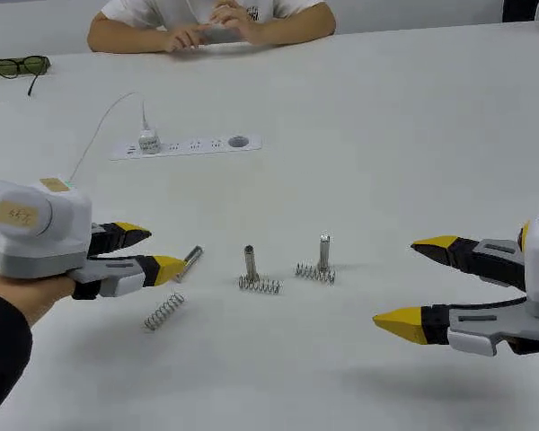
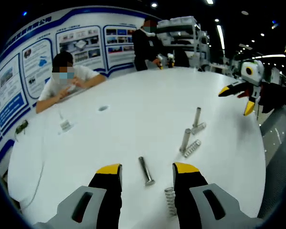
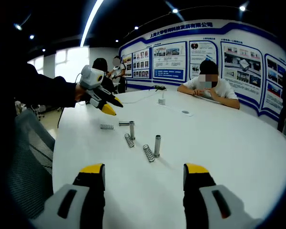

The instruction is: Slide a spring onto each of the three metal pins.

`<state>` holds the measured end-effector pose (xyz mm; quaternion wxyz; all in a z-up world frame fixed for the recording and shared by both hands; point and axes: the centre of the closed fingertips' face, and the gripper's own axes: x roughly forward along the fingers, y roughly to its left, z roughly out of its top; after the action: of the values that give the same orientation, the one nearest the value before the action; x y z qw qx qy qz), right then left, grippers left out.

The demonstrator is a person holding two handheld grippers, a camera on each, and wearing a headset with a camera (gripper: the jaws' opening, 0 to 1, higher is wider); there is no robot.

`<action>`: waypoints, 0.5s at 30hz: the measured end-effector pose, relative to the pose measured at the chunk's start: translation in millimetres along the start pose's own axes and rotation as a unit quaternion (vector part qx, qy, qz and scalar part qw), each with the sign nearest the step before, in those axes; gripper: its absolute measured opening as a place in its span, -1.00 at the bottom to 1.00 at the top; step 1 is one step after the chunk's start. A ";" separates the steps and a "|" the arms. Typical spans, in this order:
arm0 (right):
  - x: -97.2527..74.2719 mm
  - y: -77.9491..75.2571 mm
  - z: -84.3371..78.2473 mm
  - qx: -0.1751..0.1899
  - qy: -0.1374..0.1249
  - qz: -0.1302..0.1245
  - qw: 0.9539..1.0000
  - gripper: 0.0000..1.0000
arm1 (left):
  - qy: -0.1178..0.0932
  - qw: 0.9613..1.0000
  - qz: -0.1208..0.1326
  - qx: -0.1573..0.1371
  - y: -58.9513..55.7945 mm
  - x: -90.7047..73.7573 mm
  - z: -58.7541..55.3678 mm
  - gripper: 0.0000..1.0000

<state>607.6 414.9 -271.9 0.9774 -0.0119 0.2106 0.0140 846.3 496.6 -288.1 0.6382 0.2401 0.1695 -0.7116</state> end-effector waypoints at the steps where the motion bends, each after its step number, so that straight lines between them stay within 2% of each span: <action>1: -0.1 0.0 0.0 0.000 0.000 0.000 1.000 0.36 | 0.003 1.000 0.001 0.000 1.0 2.0 -0.2 -0.15; 10: -0.6 -0.5 -3.2 0.000 0.006 -0.001 1.000 0.36 | 0.037 0.999 0.005 0.009 8.5 21.3 -1.2 -0.28; 12: -0.6 -0.6 -3.1 0.000 0.006 -0.001 1.000 0.36 | 0.042 0.999 0.004 0.010 8.3 24.4 -0.6 -0.31; 15: -1.0 -1.3 -3.5 0.001 0.006 -0.002 1.000 0.35 | 0.060 0.998 0.001 0.010 7.5 31.2 -3.8 -0.34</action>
<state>605.3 413.4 -274.7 0.9762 -0.0114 0.2165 0.0113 852.0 471.9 -308.2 0.6249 0.2885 0.2002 -0.6973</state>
